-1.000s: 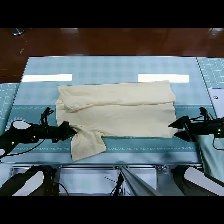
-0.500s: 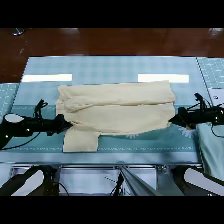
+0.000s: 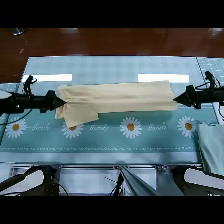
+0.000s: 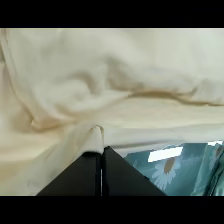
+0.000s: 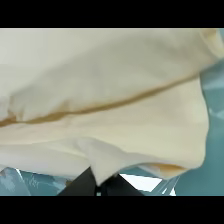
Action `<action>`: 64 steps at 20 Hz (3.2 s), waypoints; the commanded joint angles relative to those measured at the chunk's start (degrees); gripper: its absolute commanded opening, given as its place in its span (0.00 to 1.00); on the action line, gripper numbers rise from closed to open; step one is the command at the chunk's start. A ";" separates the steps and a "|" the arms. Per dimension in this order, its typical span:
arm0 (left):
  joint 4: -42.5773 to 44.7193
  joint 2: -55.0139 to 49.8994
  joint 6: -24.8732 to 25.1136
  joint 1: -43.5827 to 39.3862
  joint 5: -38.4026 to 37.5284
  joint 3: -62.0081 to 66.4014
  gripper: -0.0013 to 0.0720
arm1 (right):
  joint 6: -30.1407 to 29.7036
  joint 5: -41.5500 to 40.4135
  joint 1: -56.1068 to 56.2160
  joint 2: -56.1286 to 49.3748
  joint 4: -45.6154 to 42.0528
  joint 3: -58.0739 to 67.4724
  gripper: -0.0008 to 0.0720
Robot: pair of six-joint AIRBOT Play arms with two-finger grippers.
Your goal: Fold the shirts.
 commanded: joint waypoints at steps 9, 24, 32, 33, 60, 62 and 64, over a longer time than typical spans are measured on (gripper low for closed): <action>-3.43 -26.75 -5.42 -4.31 -3.34 29.99 0.05 | 2.60 -6.25 3.96 -19.15 6.12 19.63 0.05; 14.93 -8.22 -5.09 18.08 -15.93 22.67 0.98 | 3.02 4.44 -6.58 -23.12 -5.42 25.27 0.87; 14.40 8.72 -0.24 9.03 -4.92 1.40 0.98 | 2.25 3.89 1.07 -29.20 -2.58 25.27 0.87; 13.90 8.31 -0.24 7.19 -3.91 1.40 0.98 | 2.25 3.45 2.51 -29.70 -2.56 25.27 0.87; 2.43 -37.44 -14.43 -51.84 2.95 47.45 0.04 | 7.28 11.19 13.38 27.93 -11.54 6.64 0.05; 1.75 -41.64 -16.02 -56.76 2.80 52.13 0.04 | 7.61 11.08 15.76 27.93 -11.52 6.64 0.05; -0.09 -44.78 -17.27 -60.52 2.71 54.86 0.04 | 7.76 10.62 17.68 27.93 -11.54 6.64 0.05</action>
